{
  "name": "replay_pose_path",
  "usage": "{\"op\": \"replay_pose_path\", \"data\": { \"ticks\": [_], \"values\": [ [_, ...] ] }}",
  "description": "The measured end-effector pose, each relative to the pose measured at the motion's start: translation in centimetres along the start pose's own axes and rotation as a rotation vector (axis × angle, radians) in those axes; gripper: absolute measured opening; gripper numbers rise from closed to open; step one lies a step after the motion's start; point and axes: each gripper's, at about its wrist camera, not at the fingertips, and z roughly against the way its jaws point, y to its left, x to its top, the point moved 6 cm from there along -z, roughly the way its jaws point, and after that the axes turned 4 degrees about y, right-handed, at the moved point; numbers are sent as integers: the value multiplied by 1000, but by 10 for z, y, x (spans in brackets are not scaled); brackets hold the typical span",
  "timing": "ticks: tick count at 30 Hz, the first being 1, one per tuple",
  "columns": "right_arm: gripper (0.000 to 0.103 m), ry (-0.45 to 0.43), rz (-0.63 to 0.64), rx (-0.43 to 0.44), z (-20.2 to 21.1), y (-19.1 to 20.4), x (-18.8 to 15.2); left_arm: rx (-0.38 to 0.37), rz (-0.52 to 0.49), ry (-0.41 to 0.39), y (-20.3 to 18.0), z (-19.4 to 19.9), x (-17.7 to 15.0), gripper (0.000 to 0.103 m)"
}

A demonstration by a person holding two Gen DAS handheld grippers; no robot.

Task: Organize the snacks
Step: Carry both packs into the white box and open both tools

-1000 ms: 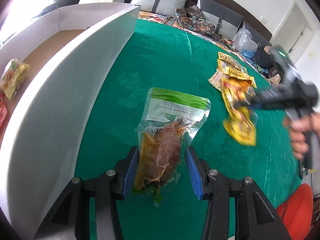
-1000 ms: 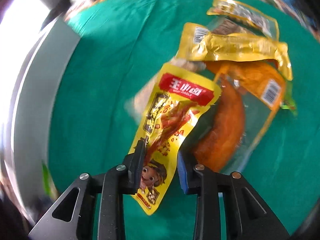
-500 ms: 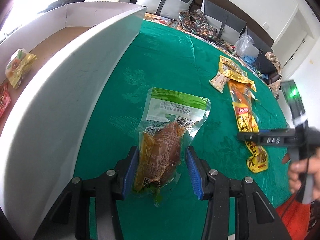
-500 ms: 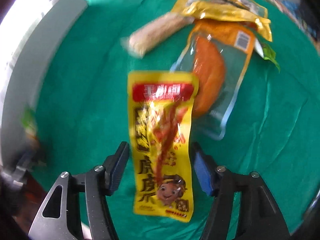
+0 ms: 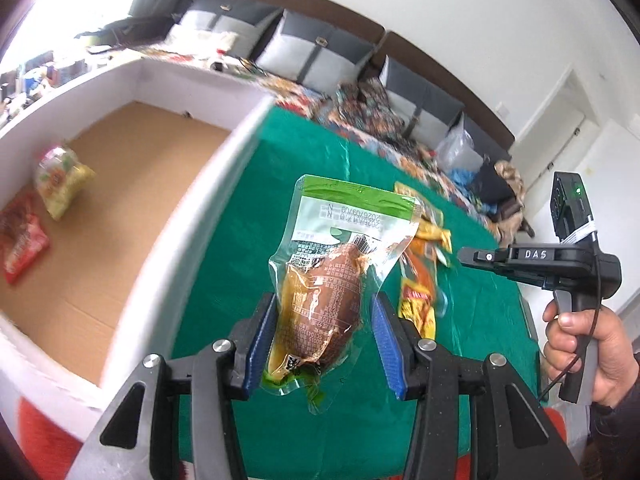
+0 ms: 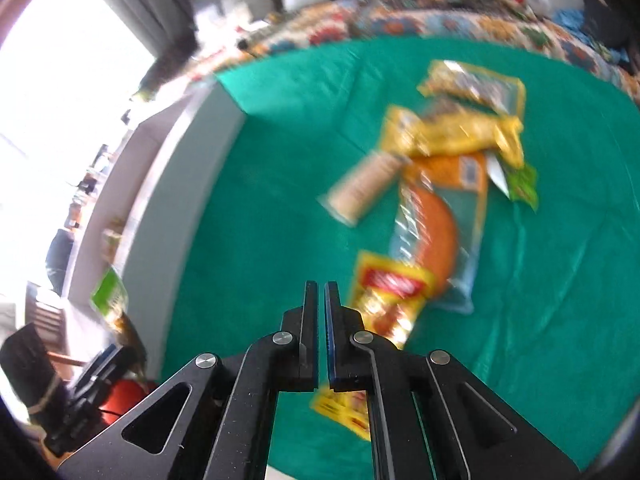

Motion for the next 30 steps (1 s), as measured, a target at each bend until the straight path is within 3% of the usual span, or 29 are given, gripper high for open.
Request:
{"op": "replay_pose_path", "data": {
  "ticks": [3,5,9,10,12,13,16,17,25,30],
  "values": [
    [15,38,61,-121,1,7,10,14,17,-27,8,12,5,47],
    [61,126,31,-220,-21,-10,0,22,22,-37,12,15,6,47],
    [58,252,-38,-278,-63,-31,-43,16,29,-17,14,6,2,47],
    [62,296,-49,-307,-85,-36,-54,14,28,-8,14,4,1,47],
    [61,222,18,-366,-96,-31,-55,16,20,-4,13,6,0,47],
    [49,201,60,-378,-103,-26,-57,16,17,-5,13,8,-1,47],
    [26,176,39,-259,-105,-30,-58,17,29,-16,21,16,1,47],
    [13,158,21,-229,-101,-34,-57,14,37,-20,23,18,1,47],
    [11,59,-95,55,-79,-51,-40,26,95,-74,47,42,20,47],
    [11,-4,-143,337,-56,-5,-19,105,113,-132,82,69,44,47]
  ]
}}
